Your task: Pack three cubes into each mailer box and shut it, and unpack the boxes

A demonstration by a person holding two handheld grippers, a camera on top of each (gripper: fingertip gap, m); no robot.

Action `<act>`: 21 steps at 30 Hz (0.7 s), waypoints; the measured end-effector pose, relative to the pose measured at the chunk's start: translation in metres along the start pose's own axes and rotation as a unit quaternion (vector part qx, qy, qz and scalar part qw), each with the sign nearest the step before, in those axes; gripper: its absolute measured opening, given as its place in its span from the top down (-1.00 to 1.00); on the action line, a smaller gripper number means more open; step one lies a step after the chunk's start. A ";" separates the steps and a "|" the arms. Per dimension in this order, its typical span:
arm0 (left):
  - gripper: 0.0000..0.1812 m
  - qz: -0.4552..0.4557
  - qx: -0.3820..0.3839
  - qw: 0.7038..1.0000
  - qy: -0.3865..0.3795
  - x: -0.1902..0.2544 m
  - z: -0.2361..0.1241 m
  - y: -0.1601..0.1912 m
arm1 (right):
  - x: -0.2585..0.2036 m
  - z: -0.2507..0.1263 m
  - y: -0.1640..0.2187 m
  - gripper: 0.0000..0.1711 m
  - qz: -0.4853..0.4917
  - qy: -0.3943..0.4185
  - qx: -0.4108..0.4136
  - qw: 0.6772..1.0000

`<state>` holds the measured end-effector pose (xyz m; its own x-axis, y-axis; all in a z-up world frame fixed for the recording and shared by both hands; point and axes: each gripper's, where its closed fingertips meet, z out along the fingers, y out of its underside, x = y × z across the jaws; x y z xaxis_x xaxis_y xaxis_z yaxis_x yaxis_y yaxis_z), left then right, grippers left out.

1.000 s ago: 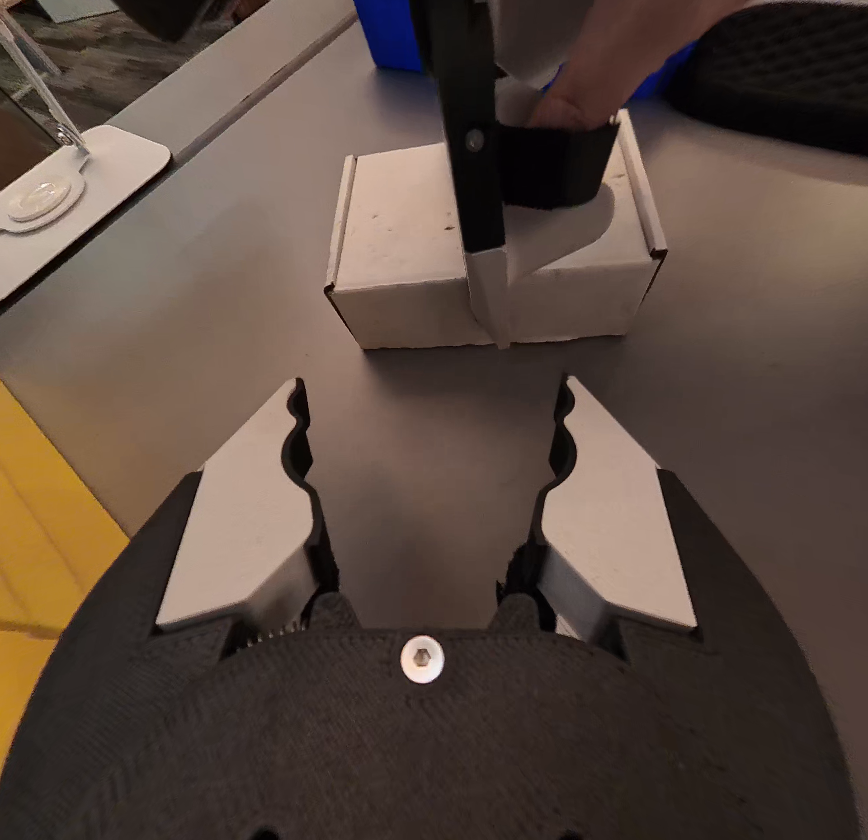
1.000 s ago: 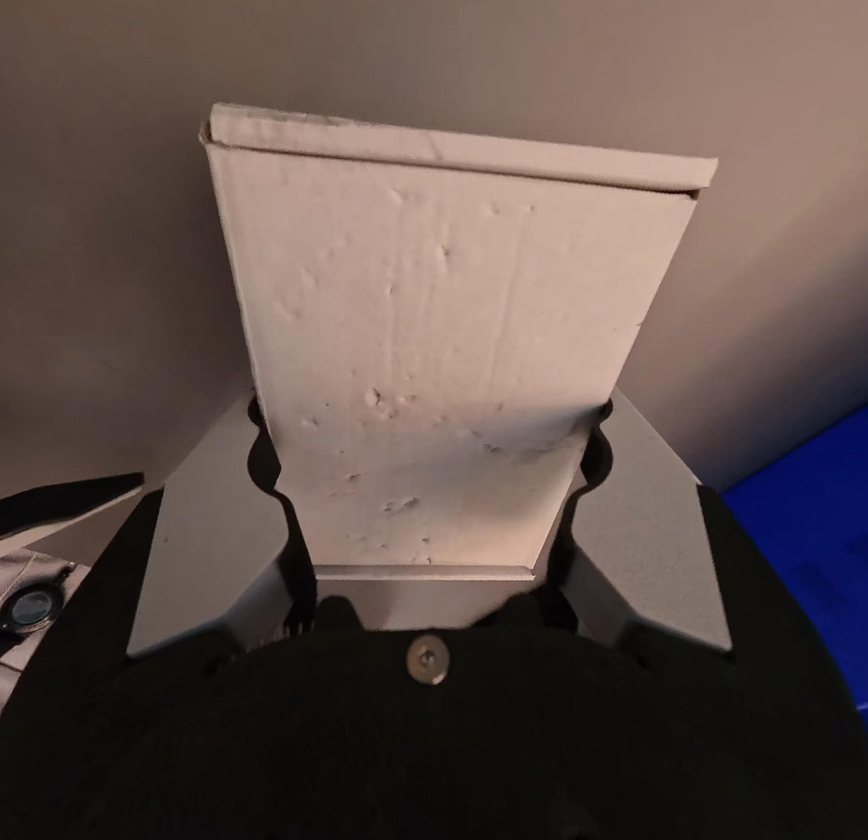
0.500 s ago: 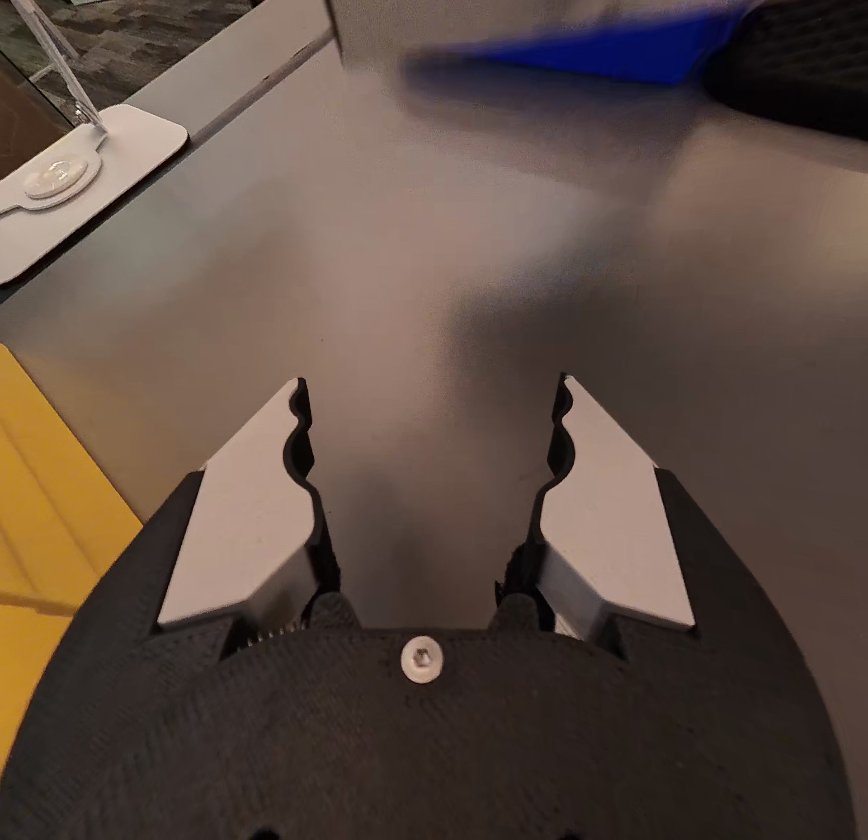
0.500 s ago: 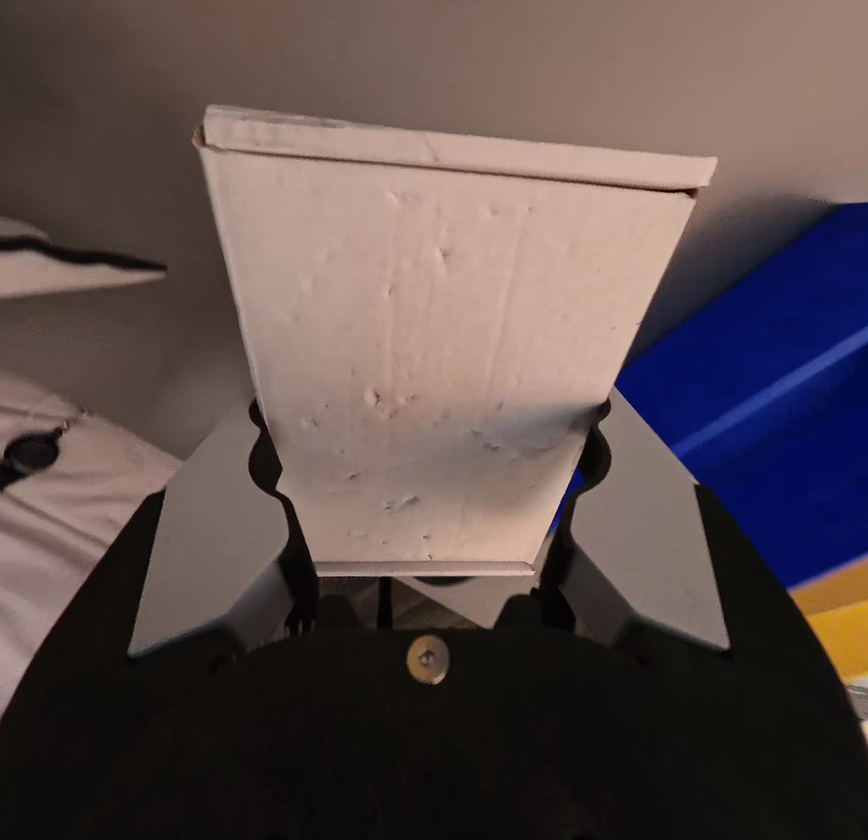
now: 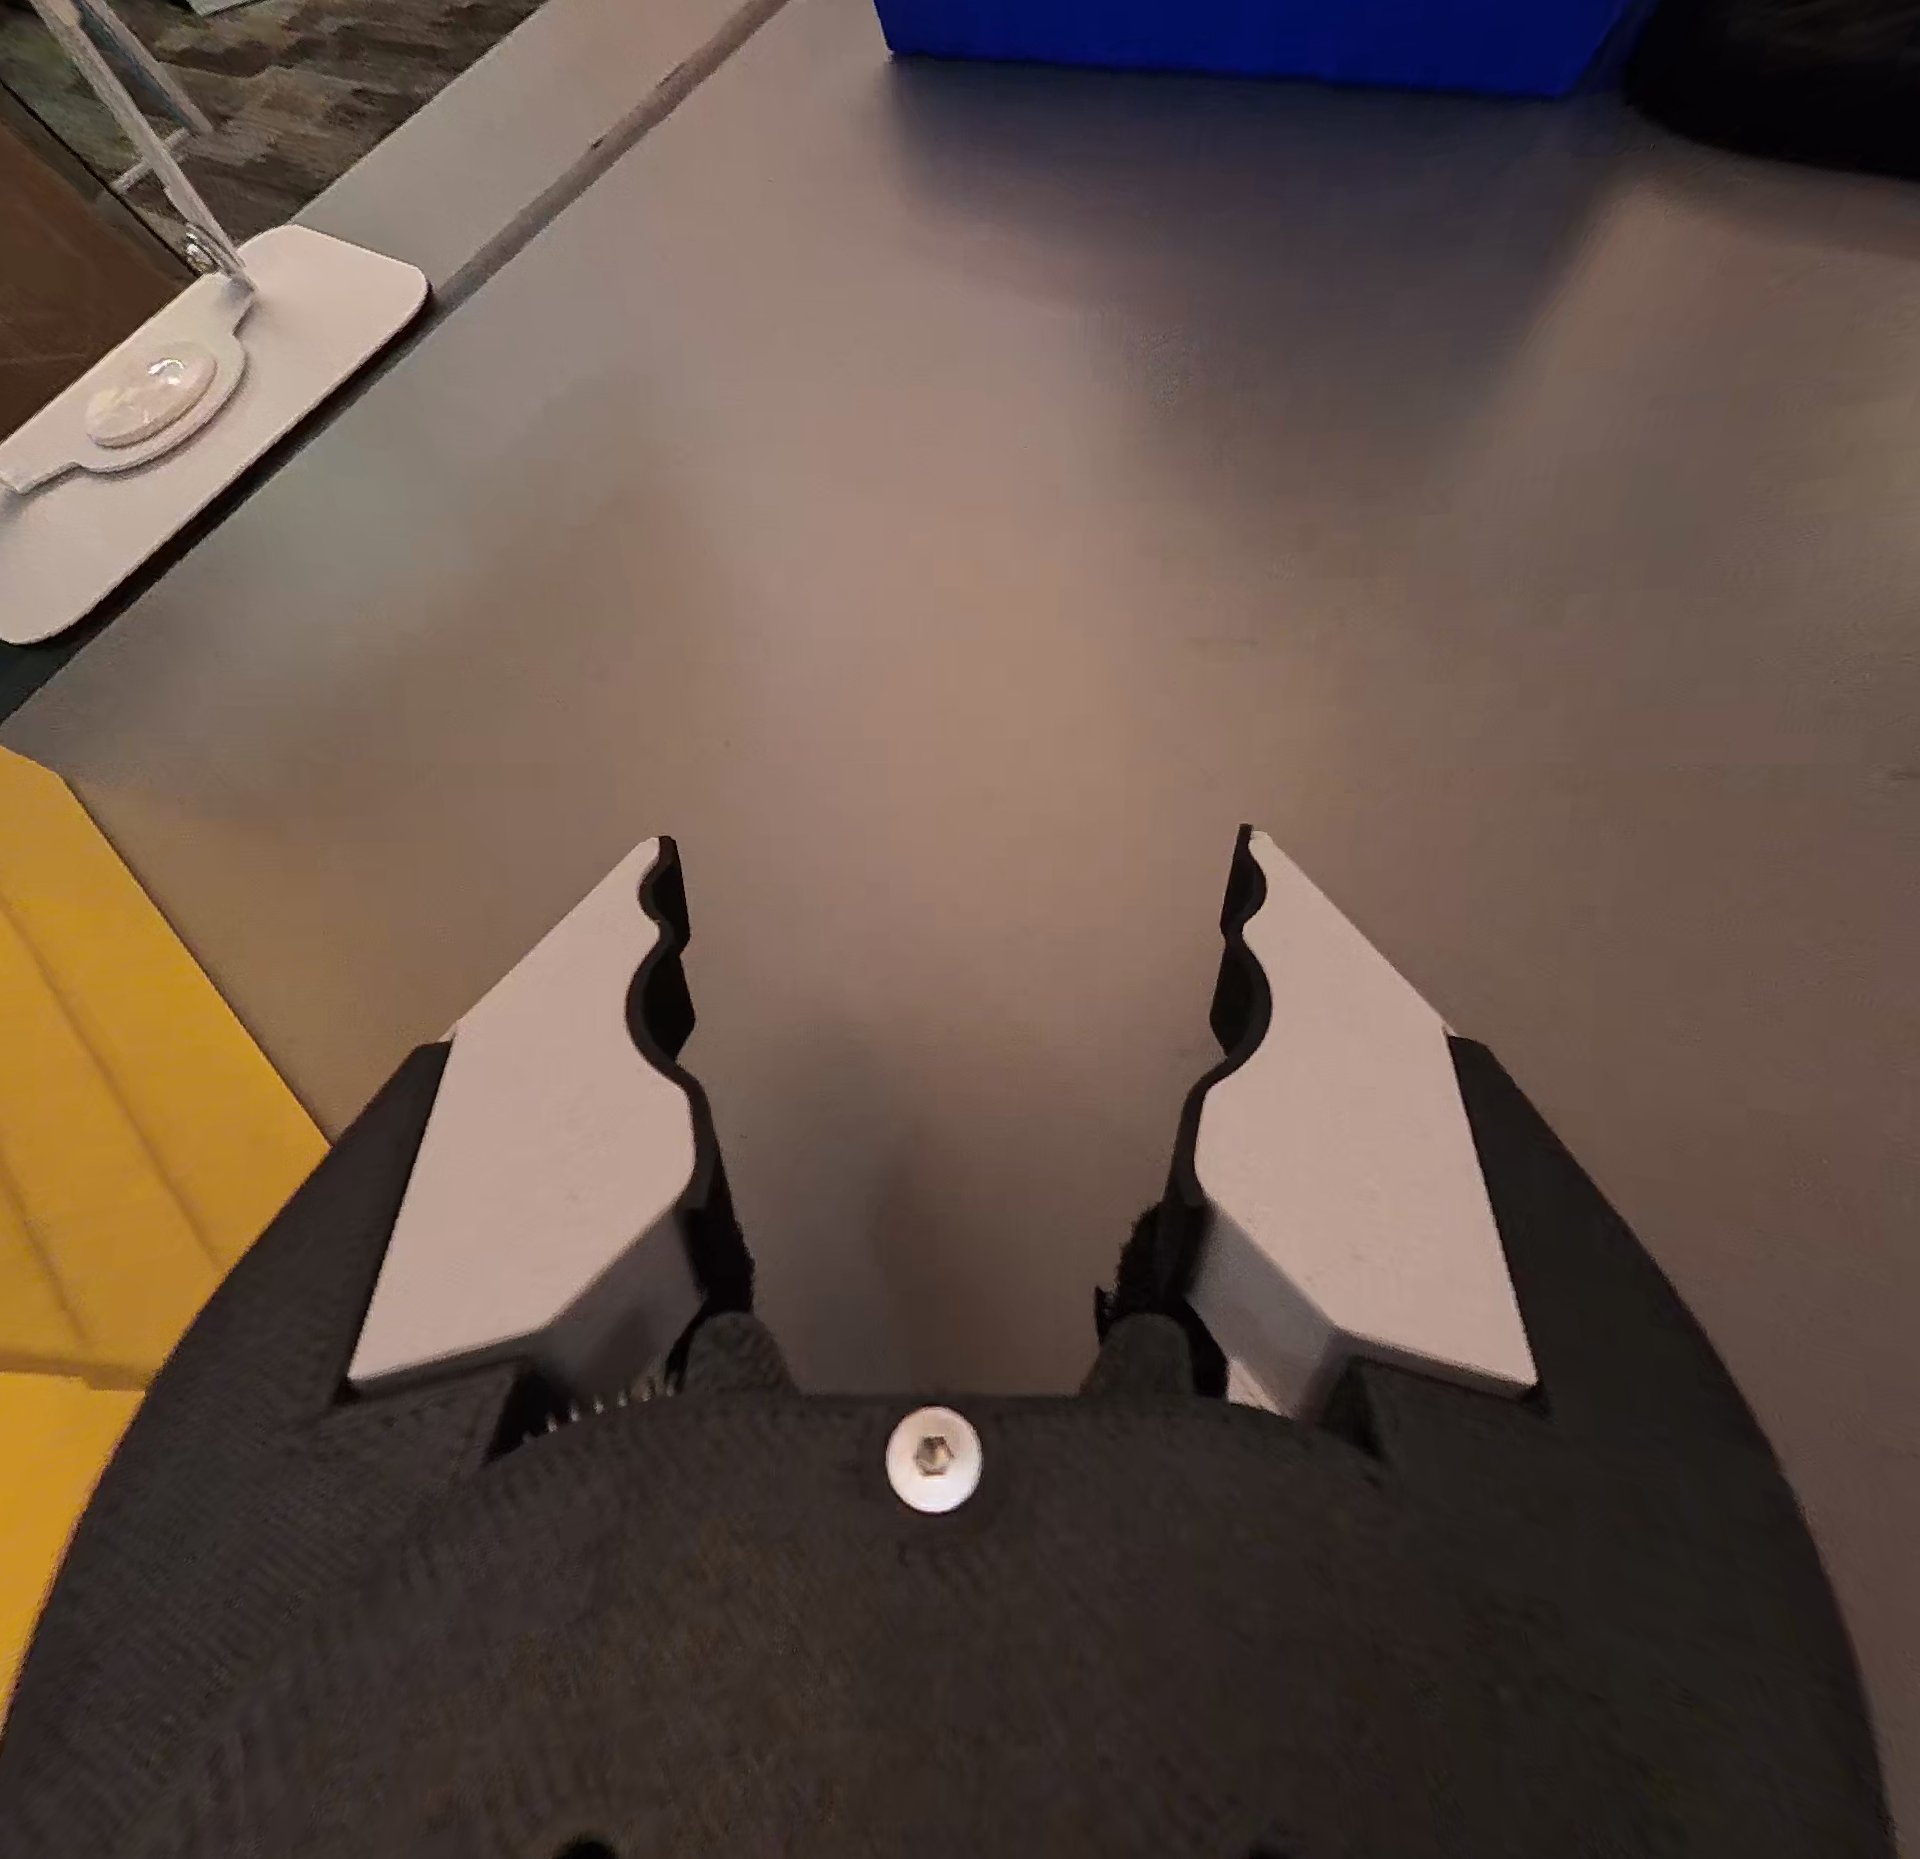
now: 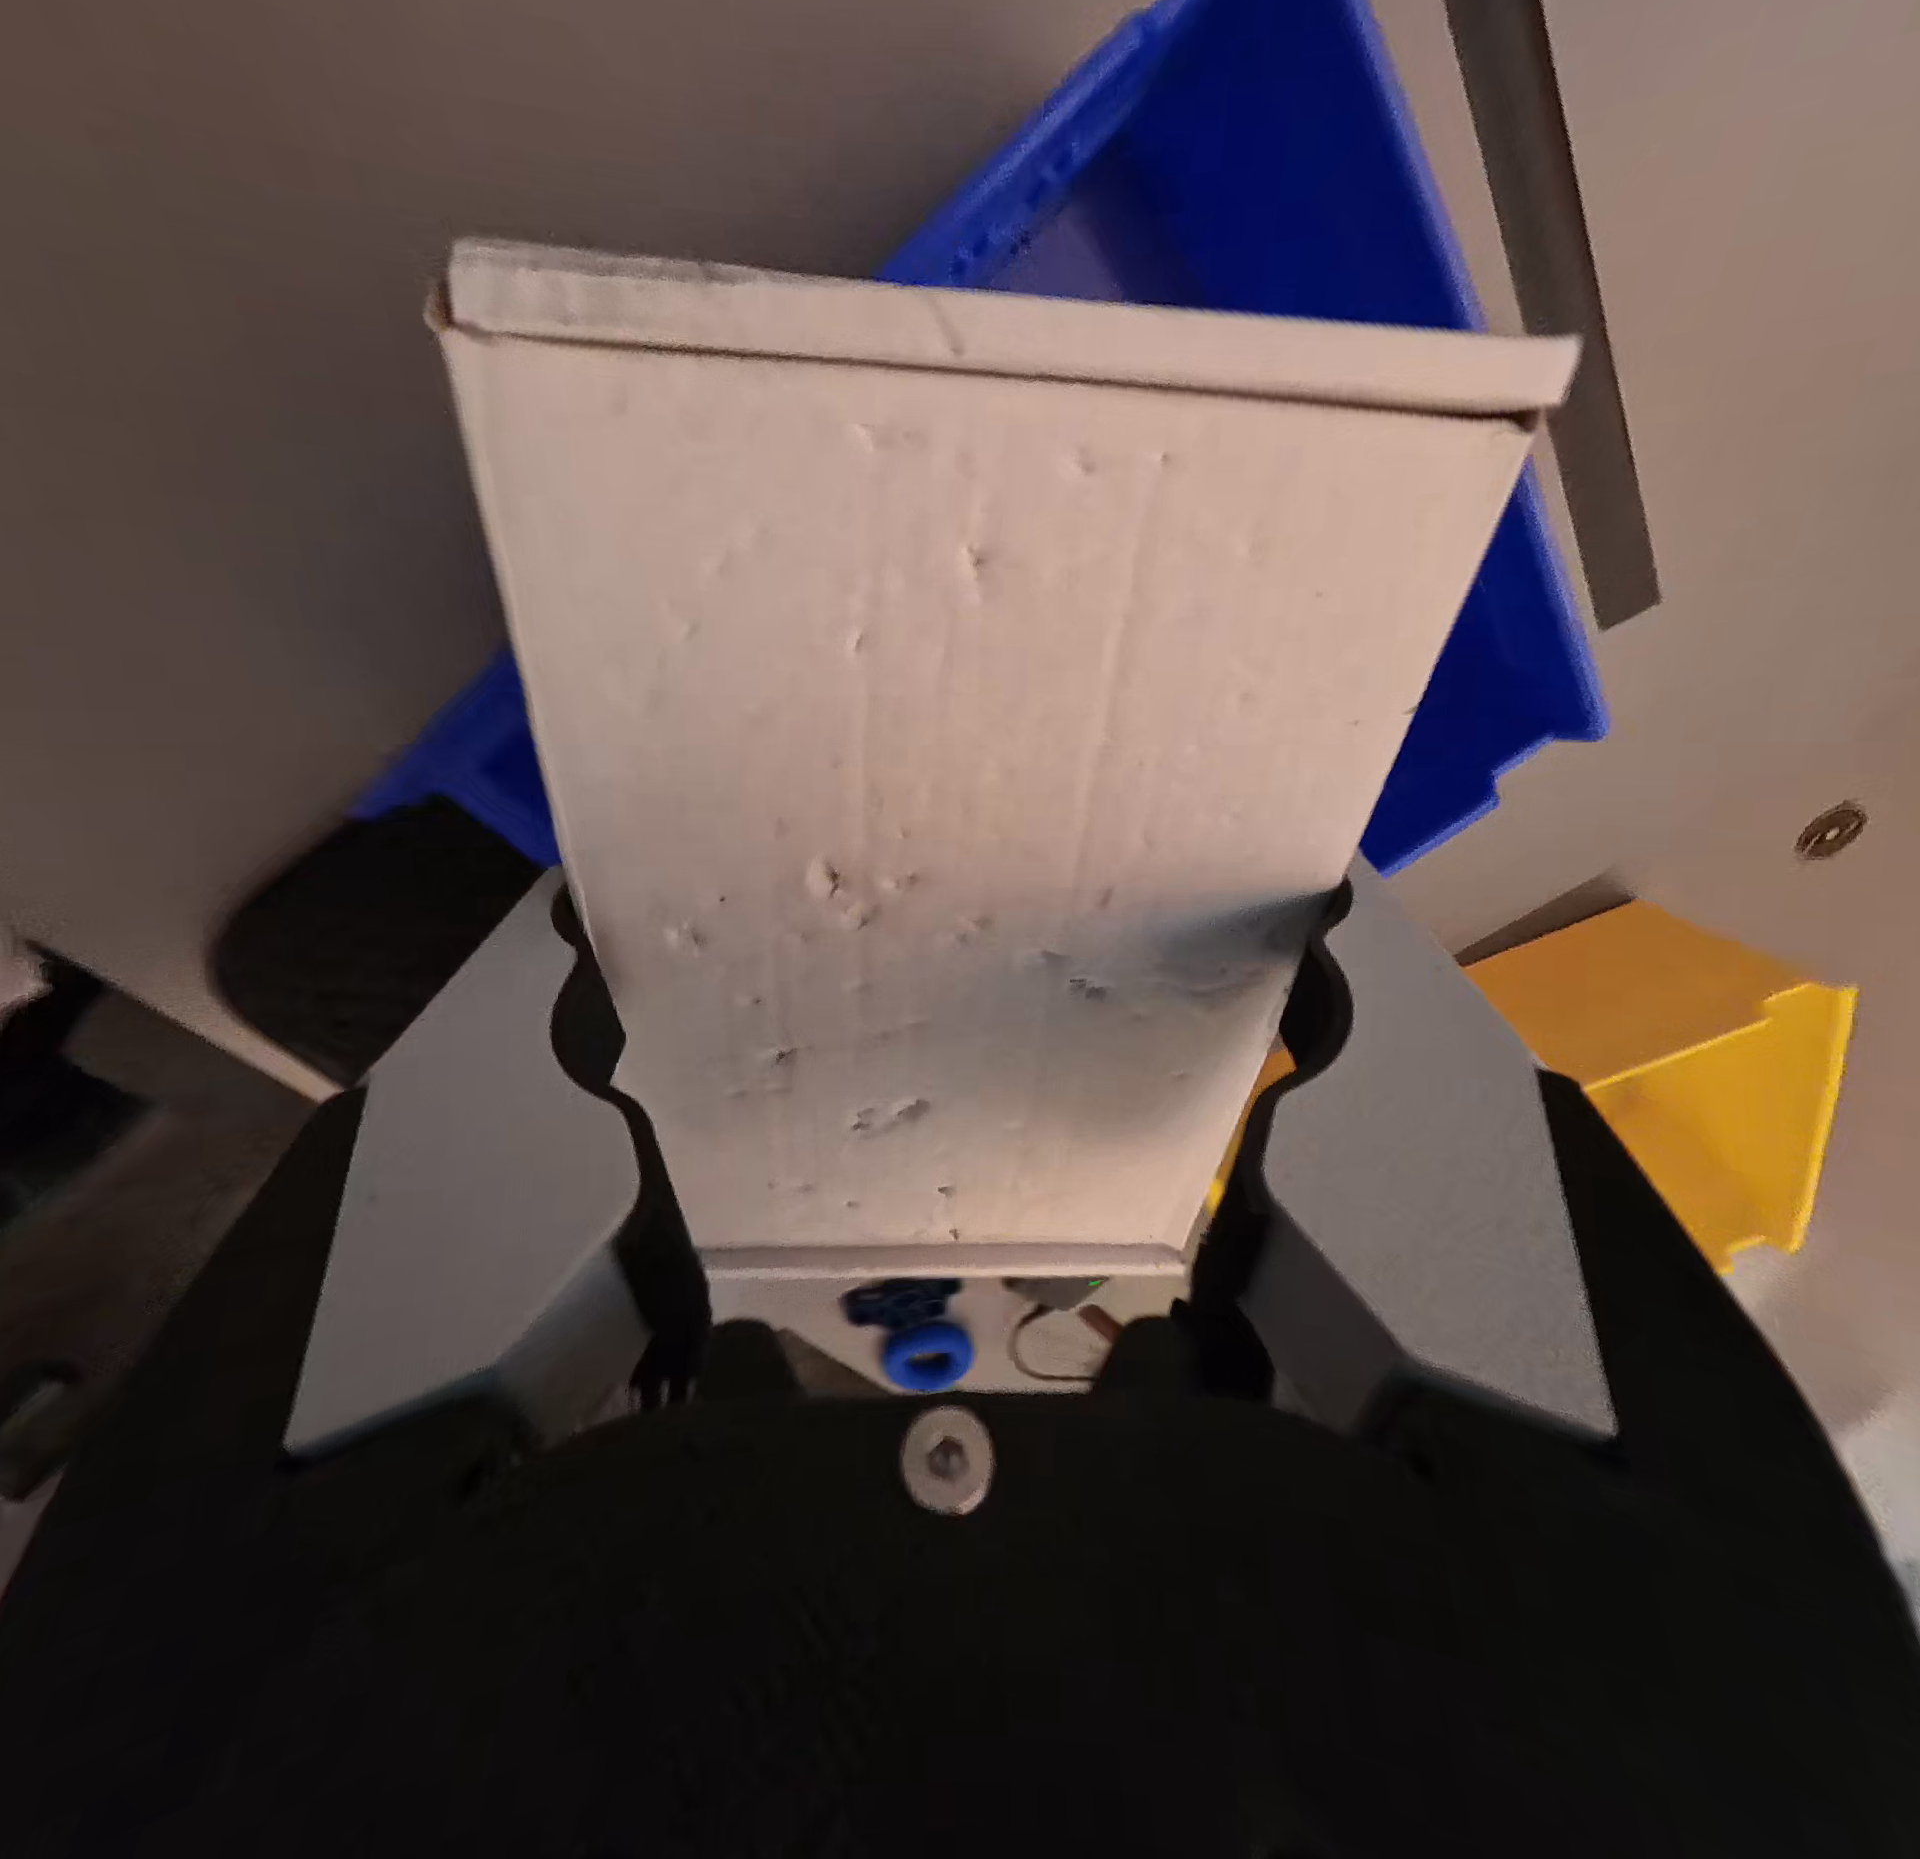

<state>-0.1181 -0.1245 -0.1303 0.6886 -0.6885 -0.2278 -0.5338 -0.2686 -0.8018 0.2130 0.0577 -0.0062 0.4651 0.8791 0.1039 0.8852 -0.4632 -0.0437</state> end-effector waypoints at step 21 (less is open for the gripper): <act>-0.10 0.018 0.007 1.000 -0.012 -0.005 0.005 -0.002 | 0.055 0.146 -0.012 -0.55 -0.293 0.063 -0.041 0.953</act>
<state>-0.1182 -0.1174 -0.1301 0.6802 -0.6817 -0.2694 -0.5520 -0.2346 -0.8001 0.2298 0.1283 -0.1455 -0.1186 0.9715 0.2051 0.9866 0.0919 0.1351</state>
